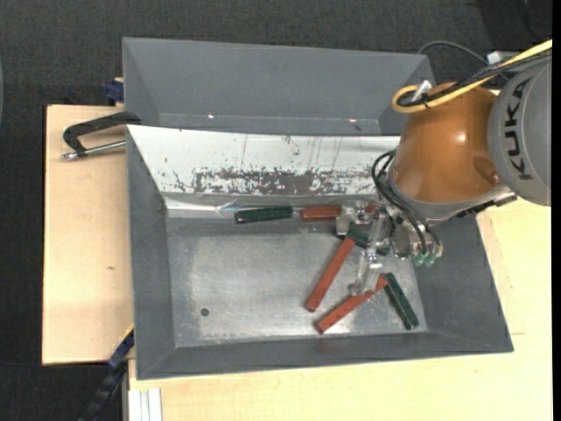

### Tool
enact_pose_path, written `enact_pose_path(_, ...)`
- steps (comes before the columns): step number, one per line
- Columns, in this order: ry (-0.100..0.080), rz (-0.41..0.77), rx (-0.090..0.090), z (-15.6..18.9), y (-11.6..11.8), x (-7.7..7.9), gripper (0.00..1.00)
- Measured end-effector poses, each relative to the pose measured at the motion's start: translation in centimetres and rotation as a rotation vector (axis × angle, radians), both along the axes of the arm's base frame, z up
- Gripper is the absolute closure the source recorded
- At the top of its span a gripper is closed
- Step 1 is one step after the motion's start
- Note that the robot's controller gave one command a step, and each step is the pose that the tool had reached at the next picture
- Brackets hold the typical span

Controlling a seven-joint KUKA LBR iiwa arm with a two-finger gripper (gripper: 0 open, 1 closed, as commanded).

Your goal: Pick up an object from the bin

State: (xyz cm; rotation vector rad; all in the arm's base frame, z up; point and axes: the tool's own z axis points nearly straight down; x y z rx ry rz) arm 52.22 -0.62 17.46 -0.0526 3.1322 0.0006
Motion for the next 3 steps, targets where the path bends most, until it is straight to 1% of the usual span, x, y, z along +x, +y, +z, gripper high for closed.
enact_pose_path(1,0.004,-0.041,0.001,-6.1,-1.8,-1.1,0.0)
enact_pose_path(2,0.008,-0.103,0.002,-9.0,-5.0,1.2,0.0)
enact_pose_path(3,0.005,-0.054,-0.004,-9.4,-2.7,1.4,0.0)
